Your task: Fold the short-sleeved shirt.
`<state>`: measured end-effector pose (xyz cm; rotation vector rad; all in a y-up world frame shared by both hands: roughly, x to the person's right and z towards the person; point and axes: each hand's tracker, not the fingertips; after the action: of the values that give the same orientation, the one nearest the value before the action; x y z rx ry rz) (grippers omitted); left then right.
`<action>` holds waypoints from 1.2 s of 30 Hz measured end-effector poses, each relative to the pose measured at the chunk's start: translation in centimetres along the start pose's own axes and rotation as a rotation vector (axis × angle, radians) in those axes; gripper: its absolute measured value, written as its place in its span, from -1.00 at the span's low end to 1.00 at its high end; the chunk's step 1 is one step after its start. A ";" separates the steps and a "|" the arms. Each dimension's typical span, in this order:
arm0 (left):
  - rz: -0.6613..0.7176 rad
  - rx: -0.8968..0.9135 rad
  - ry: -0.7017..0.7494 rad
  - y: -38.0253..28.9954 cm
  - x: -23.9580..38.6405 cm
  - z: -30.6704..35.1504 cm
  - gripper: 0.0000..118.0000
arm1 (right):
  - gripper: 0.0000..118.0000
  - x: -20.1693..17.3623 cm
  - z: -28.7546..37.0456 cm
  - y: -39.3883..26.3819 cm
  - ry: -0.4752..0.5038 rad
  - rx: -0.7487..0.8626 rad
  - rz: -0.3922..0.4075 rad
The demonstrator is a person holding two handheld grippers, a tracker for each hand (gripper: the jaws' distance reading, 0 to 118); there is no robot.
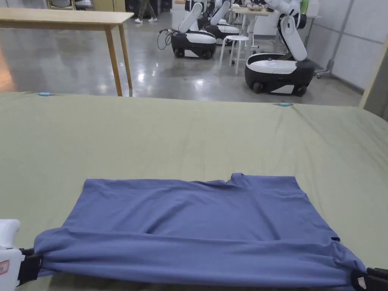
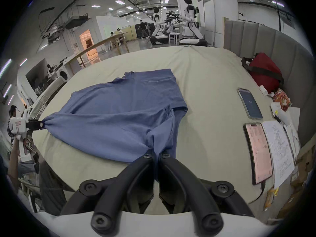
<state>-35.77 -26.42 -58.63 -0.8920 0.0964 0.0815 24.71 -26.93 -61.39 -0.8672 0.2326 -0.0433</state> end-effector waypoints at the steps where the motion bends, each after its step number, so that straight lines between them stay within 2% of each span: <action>1: -0.010 -0.008 0.001 -0.8 -0.1 0.6 -0.93 | -0.92 -0.2 0.5 -0.9 0.001 0.002 -0.005; 7: -0.017 -0.032 -0.005 -4.0 -0.5 2.0 -0.93 | -0.92 -1.0 1.7 -4.7 0.004 -0.033 -0.021; 15: 0.022 -0.033 -0.024 -5.2 -1.2 2.6 -0.93 | -0.92 -0.1 2.5 -4.9 0.023 -0.030 -0.086; 20: 0.030 -0.027 -0.039 -5.2 -1.5 2.8 -0.93 | -0.91 -0.1 2.9 -4.7 0.026 -0.010 -0.087; 22: 0.047 -0.034 -0.059 -5.2 -1.9 2.3 -0.92 | -0.74 0.0 2.5 -4.6 0.030 -0.008 -0.096; 23: 0.069 -0.044 -0.078 -5.1 -2.1 2.1 -0.88 | -0.74 -0.1 2.6 -4.6 0.016 0.001 -0.095; 24: 0.089 -0.053 -0.067 -5.1 -2.2 2.0 -0.56 | -0.26 -0.2 2.5 -4.5 -0.037 0.011 -0.089; 25: 0.085 -0.059 -0.050 -5.2 -2.4 1.6 0.17 | 0.49 -0.1 2.3 -4.4 -0.062 -0.010 -0.096; 26: 0.086 -0.044 -0.035 -5.3 -2.6 1.6 0.85 | 1.00 0.3 2.9 -4.5 -0.122 0.007 -0.106; 27: 0.100 0.012 -0.007 -4.9 -3.0 2.3 0.94 | 0.96 0.5 3.2 -4.1 -0.124 0.044 -0.098; 29: 0.117 0.006 -0.007 -3.9 -3.6 2.7 0.81 | 0.94 1.9 2.4 -3.8 -0.196 0.062 -0.100; 31: 0.141 0.062 -0.017 -2.3 -3.9 3.1 0.73 | 0.93 3.1 1.8 -2.8 -0.190 0.110 -0.133; 32: 0.133 0.098 -0.016 -1.4 -3.6 3.3 0.56 | 0.86 3.4 1.6 -2.1 -0.181 0.116 -0.138; 33: 0.117 0.128 -0.010 -0.4 -3.2 3.2 0.05 | 0.53 2.3 1.8 -0.6 -0.175 0.140 -0.133; 34: 0.091 0.149 -0.011 0.8 -2.8 2.7 -0.47 | -0.02 1.6 1.6 0.6 -0.184 0.166 -0.114; 35: 0.071 0.148 -0.011 1.9 -2.4 1.8 -0.89 | -0.72 1.1 0.9 1.6 -0.206 0.190 -0.097; 36: 0.069 0.160 -0.025 3.0 -1.9 0.8 -0.90 | -0.98 1.0 0.1 2.4 -0.232 0.205 -0.076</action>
<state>-37.94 -24.02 -60.19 -0.7278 0.1091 0.1475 25.53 -25.46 -63.31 -0.6693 -0.0226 -0.0367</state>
